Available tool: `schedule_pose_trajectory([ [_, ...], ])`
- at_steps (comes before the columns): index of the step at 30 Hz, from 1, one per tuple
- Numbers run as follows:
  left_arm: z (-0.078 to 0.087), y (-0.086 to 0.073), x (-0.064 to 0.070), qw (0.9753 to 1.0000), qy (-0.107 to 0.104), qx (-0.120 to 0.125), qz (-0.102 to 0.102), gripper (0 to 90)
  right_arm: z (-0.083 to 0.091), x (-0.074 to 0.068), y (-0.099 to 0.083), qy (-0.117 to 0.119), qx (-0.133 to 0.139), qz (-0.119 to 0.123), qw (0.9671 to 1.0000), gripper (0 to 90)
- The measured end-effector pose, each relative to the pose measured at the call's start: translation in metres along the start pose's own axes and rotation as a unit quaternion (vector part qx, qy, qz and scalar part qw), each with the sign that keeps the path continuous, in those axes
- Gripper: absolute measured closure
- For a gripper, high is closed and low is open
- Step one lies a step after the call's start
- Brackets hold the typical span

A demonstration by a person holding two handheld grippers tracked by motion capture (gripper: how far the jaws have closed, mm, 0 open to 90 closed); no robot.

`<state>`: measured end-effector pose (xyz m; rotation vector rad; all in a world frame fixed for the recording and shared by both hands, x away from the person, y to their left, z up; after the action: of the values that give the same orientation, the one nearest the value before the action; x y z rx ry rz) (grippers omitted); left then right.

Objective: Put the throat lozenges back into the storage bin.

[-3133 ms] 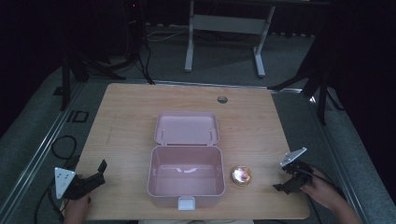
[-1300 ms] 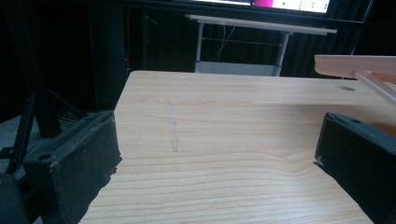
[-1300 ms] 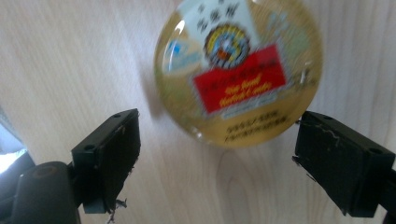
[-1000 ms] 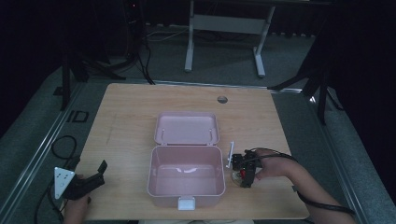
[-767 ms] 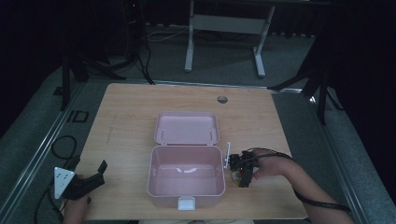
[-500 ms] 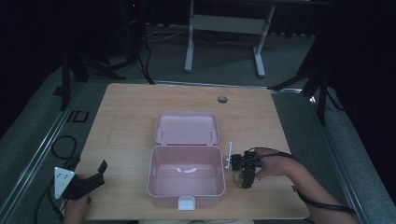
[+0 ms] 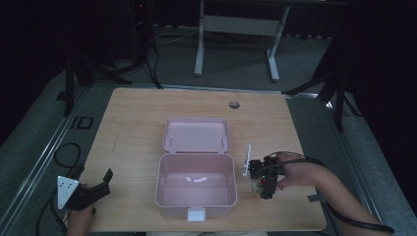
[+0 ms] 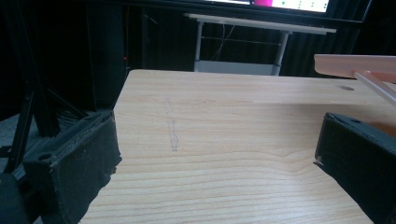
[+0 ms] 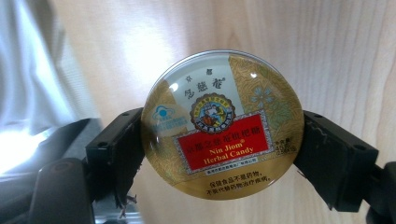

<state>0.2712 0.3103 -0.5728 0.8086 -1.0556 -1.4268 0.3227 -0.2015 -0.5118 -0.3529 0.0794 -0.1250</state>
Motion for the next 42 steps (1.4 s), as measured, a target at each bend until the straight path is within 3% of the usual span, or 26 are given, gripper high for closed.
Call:
schedule_pose_trajectory([
  [6,0.0,0.0,0.0,1.0,0.0,0.0,0.001,0.3,0.023,-0.011,-0.007,0.007,-0.001,0.004,1.0,20.1],
  [10,0.0,0.0,0.0,1.0,0.001,-0.001,0.001,0.3,0.042,-0.014,-0.01,-0.008,0.005,-0.001,1.0,20.1],
  [16,0.0,0.0,0.0,1.0,0.0,0.0,0.002,0.3,0.067,-0.023,-0.007,-0.008,0.012,0.01,0.9998,20.1],
  [23,0.0,0.0,0.0,1.0,0.0,0.0,0.001,0.3,0.083,-0.03,0.01,-0.032,0.017,0.033,0.9988,20.1],
  [31,0.0,0.0,0.0,1.0,-0.002,0.0,0.002,0.3,0.101,-0.04,0.036,-0.024,0.036,0.074,0.9963,20.1],
  [42,0.0,0.0,0.0,1.0,-0.005,0.0,0.002,0.3,0.111,-0.049,0.08,-0.026,0.041,0.105,0.9933,20.1],
])
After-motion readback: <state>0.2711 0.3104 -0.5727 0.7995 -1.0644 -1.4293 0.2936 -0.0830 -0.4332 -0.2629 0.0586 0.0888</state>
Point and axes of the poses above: each handheld gripper's, and its own axes: z roughly backward along the jaws, y roughly out of its top, x roughly to its right, the point moved 6 cm from there along -z, roughly forward along the jaws, and after that the axes turned 14 degrees about -x, right-handed, at the moved point
